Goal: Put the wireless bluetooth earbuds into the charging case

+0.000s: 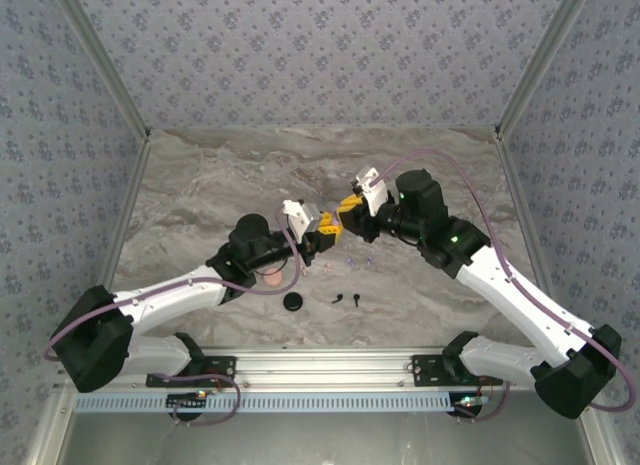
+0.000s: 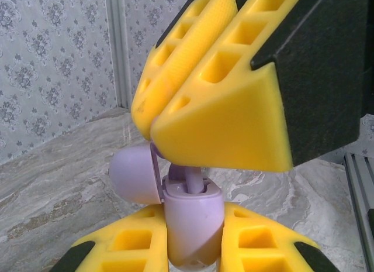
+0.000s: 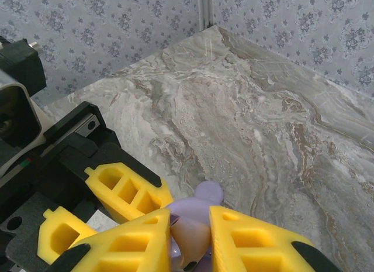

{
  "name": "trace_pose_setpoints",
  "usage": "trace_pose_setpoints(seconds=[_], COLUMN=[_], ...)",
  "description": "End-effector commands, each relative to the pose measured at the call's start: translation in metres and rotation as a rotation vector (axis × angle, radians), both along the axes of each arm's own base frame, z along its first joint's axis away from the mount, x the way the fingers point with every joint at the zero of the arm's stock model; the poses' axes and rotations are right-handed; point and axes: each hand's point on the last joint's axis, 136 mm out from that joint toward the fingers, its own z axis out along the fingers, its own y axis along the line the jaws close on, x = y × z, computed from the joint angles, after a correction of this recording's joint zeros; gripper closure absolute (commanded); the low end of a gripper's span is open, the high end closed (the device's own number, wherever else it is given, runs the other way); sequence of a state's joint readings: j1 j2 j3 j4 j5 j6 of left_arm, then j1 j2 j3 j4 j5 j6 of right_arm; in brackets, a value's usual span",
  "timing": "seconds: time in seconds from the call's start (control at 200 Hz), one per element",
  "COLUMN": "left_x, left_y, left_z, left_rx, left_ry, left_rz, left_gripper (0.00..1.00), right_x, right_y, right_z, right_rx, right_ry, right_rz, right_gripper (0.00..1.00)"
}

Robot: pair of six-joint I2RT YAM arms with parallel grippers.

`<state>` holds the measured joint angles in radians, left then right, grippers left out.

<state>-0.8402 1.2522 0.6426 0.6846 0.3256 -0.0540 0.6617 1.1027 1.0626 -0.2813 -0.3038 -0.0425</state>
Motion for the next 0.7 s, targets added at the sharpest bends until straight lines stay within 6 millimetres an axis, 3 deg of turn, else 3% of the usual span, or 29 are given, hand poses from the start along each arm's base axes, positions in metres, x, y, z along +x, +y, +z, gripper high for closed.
trace_pose_setpoints(seconds=[0.0,0.385,0.495,0.53,0.695], left_x=[-0.005,-0.005,-0.005,-0.005,-0.007], left_y=[-0.005,-0.005,-0.004,-0.005,-0.004], left_z=[0.032,0.032,0.032,0.032,0.037], left_rx=[-0.077,-0.081,-0.084,-0.085,-0.118], left_ry=[-0.060,-0.062,-0.061,-0.062,-0.078], left_rz=[-0.024,-0.023,-0.023,-0.023,-0.028], left_gripper=[1.00,1.00,1.00,1.00,1.00], right_x=[-0.010,-0.009,-0.005,-0.005,-0.005], right_y=[0.008,0.002,-0.007,-0.011,-0.029], right_z=[0.003,0.033,0.040,0.059,0.075], right_rx=[0.012,0.067,0.089,0.126,0.235], right_ry=[0.032,0.031,0.052,0.038,0.107], right_rz=[0.060,0.045,0.005,-0.002,0.006], right_gripper=[0.74,0.62,0.55,0.52,0.42])
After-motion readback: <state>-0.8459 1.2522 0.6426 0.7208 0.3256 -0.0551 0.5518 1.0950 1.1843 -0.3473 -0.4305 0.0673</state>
